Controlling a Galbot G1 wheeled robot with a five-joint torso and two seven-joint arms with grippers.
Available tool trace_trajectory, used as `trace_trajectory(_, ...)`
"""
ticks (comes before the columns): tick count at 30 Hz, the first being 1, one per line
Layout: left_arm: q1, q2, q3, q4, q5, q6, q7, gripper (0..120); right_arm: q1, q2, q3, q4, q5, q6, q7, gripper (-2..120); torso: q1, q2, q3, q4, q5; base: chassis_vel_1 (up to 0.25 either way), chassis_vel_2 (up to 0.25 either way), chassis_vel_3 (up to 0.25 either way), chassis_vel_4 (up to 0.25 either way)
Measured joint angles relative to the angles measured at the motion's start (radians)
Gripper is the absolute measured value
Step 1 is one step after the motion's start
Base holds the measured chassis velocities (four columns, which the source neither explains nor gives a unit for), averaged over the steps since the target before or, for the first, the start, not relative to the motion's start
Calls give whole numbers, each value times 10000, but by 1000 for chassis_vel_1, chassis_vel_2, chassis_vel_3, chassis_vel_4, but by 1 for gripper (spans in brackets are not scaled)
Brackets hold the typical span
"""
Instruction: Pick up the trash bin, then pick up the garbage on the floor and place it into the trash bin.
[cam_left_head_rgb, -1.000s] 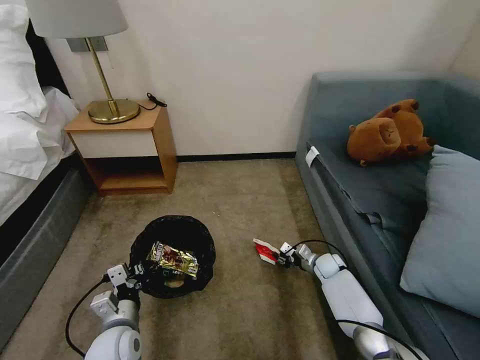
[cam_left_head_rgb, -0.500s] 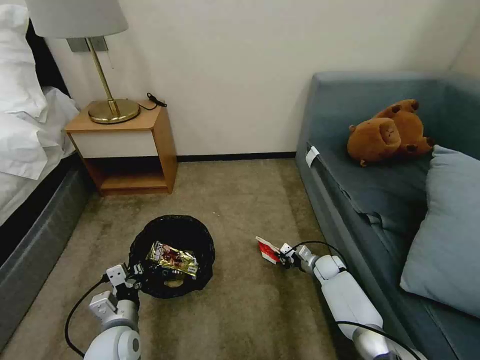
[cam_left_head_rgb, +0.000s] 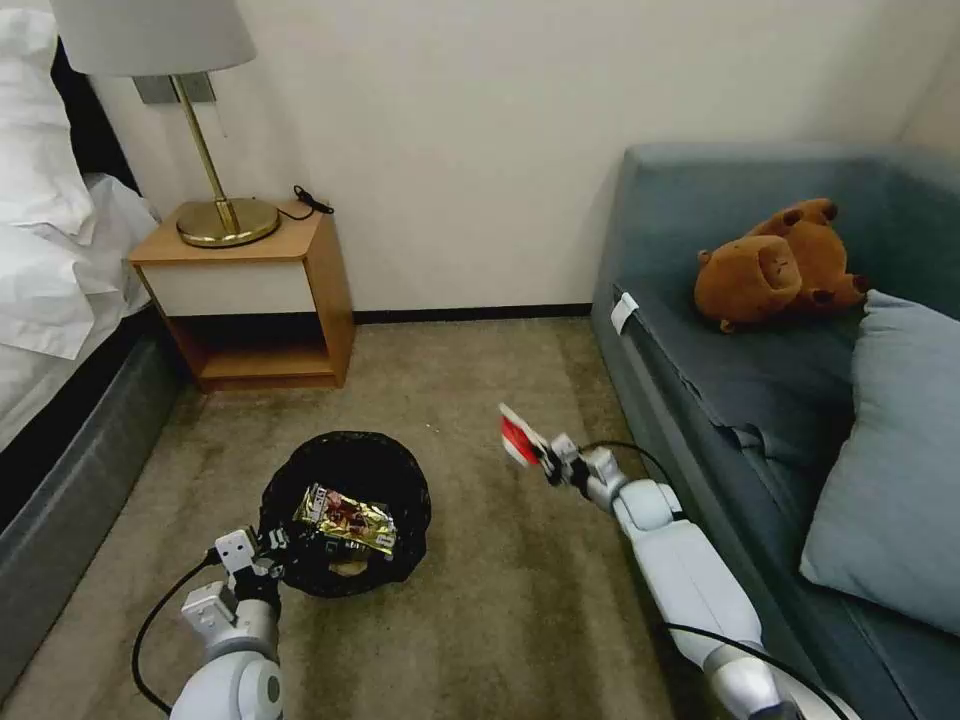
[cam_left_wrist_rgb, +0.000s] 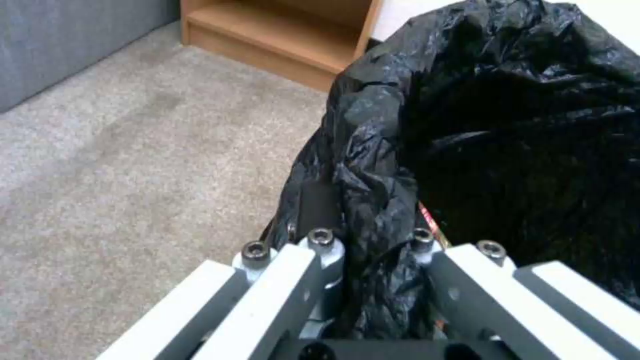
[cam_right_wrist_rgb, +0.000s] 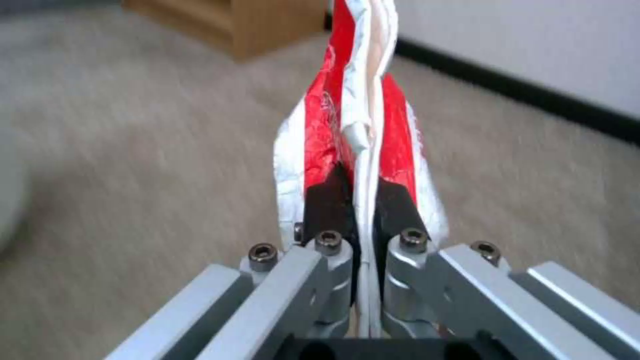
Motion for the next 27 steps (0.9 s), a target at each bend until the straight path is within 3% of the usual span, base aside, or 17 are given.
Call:
trace_trajectory(7, -26, 61, -6, 69, -10, 1, -5, 3, -610, 5, -1077, 1927, 892, 197, 1275, 1, 0, 1, 0, 0, 0, 0, 0, 0, 0)
trace_trajectory(9, -45, 85, -6, 116, -25, 0, 2, 3, -984, -24, -1743, 3293, 1306, 208, 1949, 1, 0, 0, 0, 0, 0, 0, 0, 0, 0)
trace_trajectory(16, -67, 104, 16, 129, -30, -4, 15, 3, -1404, -49, -3095, 5070, 1558, 6, 2866, 1, 0, 1, -1, 0, 0, 0, 0, 0, 0)
trace_trajectory(27, -54, 77, 22, -3, -73, -10, 31, 3, -2060, 175, -4180, 5457, 960, 122, 3473, 1, 0, 0, 0, 1, 2, 0, 0, 0, 0)
